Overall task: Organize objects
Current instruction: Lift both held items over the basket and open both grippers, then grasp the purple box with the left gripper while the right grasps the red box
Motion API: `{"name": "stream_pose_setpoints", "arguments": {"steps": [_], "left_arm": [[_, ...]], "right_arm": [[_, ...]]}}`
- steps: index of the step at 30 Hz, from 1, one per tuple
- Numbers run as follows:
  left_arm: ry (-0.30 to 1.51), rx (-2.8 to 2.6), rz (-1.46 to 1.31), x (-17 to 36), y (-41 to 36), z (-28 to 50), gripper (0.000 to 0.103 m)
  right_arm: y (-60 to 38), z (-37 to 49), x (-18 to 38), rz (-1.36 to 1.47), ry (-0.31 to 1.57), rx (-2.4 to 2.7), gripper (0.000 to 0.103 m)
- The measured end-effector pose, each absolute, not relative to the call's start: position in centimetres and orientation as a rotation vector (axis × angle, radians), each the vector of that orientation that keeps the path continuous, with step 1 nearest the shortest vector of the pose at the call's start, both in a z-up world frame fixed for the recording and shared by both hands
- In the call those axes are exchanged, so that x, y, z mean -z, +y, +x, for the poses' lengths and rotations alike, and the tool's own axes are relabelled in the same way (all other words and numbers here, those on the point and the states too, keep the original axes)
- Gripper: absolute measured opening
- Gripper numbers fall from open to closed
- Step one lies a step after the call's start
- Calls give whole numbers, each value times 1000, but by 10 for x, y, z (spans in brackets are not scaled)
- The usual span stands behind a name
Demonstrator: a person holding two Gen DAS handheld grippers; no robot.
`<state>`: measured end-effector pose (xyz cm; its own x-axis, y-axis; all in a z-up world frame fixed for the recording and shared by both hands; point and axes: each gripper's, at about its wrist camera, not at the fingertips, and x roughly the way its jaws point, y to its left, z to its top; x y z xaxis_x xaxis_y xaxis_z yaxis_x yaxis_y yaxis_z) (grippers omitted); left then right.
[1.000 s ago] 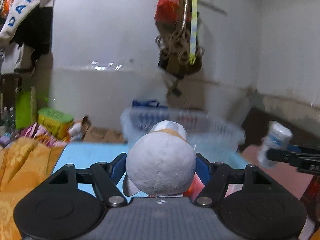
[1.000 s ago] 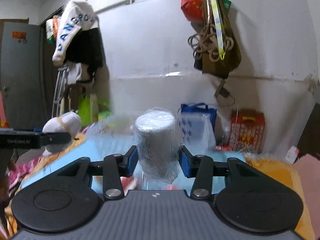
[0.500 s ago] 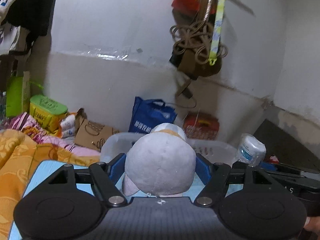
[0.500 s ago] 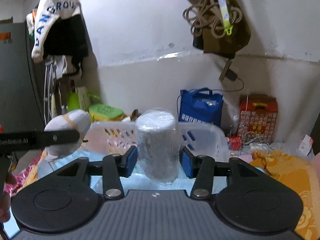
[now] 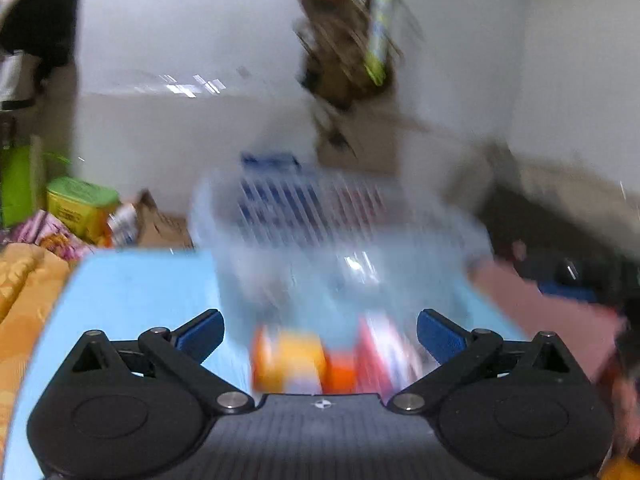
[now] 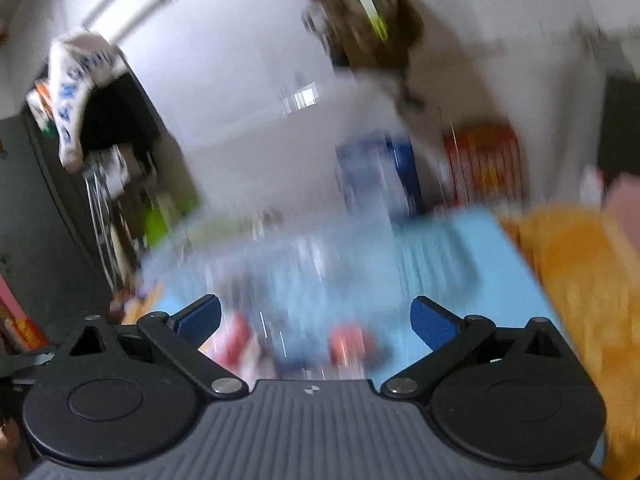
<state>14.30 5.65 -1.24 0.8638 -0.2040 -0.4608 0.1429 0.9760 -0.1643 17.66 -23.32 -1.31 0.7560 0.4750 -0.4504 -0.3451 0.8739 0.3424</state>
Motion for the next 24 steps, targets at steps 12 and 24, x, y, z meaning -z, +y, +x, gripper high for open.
{"name": "stream_pose_setpoints", "arguments": {"steps": [12,24], "left_arm": [[644,228,-69,49,28,122,100],[631,157,-62,53,31,120,99]], "right_arm": [[-205,167,48,-38,598,-440,94],[-208,175,53,-21,603,-392,92]]}}
